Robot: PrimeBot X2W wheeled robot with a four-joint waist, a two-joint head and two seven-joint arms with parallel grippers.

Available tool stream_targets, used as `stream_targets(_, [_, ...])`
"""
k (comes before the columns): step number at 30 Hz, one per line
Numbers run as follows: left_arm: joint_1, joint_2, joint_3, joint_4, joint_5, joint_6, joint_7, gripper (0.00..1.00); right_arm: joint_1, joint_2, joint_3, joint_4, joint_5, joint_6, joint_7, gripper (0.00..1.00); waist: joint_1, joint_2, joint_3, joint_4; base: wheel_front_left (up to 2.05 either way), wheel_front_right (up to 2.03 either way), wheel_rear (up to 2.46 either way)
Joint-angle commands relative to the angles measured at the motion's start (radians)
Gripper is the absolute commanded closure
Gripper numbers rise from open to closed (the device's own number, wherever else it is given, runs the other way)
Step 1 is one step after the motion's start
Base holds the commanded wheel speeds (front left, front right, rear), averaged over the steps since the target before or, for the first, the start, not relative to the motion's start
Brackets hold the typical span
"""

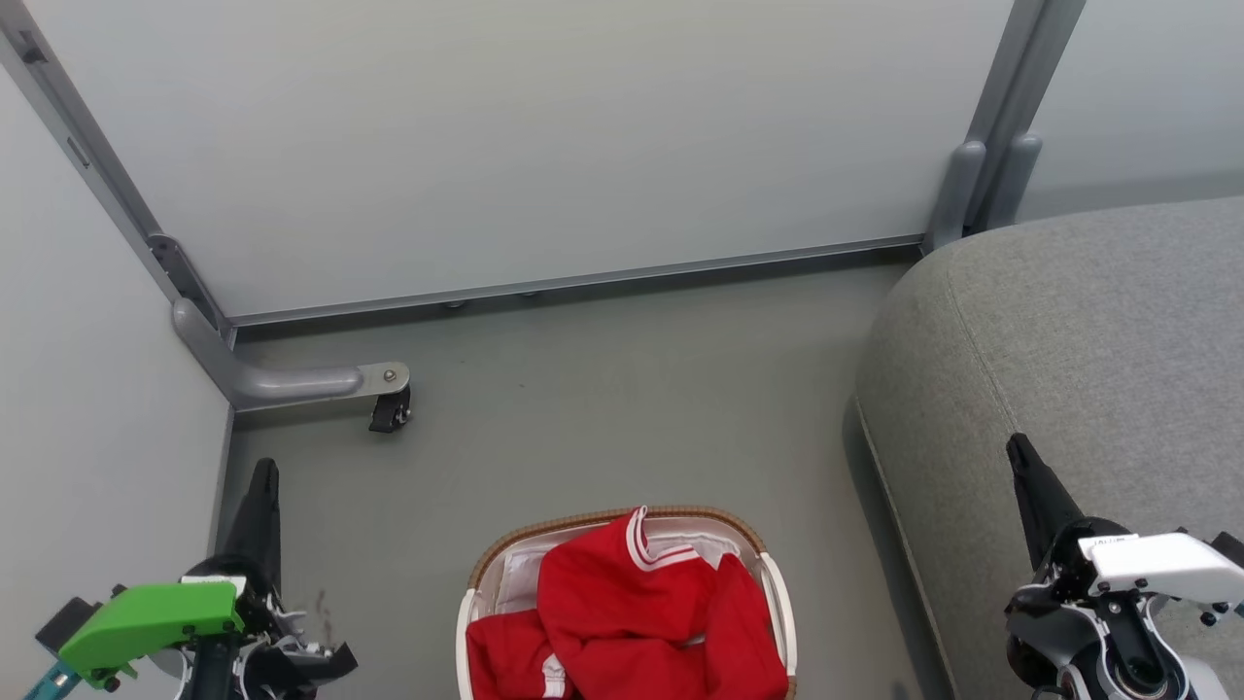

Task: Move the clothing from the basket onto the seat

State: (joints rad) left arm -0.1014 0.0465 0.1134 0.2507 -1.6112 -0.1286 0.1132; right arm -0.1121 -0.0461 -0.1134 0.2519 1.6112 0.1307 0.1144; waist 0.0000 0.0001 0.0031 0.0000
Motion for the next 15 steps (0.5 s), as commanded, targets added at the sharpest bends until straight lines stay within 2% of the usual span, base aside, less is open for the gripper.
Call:
stream_targets(1, [0.002,-0.001,-0.001,0.004,0.0,0.001,-0.001,0.0,0.001,0.001,0.001,0.003,0.0,0.0,-0.001,0.0,0.0,-0.0001,0.0,0.0,0.0,0.0,0.0])
stream_targets(3, [0.017,-0.005,-0.004,0.021,0.0,0.002,-0.001,0.0,0.01,0.007,0.003,0.02,0.0,0.0,-0.001,0.0,0.0,-0.0001,0.0,0.0,0.0,0.0,0.0])
stream_targets(4, [0.026,-0.007,-0.007,0.03,0.001,0.002,-0.002,1.0,0.017,0.01,0.004,0.029,0.0,0.0,-0.002,1.0,0.0,-0.0001,0.0,0.0,0.0,0.0,0.0])
stream_targets(5, [0.03,-0.007,-0.013,0.031,0.002,0.002,-0.006,0.0,0.021,0.011,0.008,0.031,-0.002,0.0,-0.006,0.0,0.0,-0.0001,0.0,0.0,0.0,0.0,0.0])
stream_targets(15, [0.039,-0.005,-0.072,0.007,0.033,0.002,-0.055,0.0,0.033,0.008,0.031,0.02,-0.046,0.0,-0.056,0.0,0.0,-0.0001,0.003,0.001,0.0,0.0,0.0])
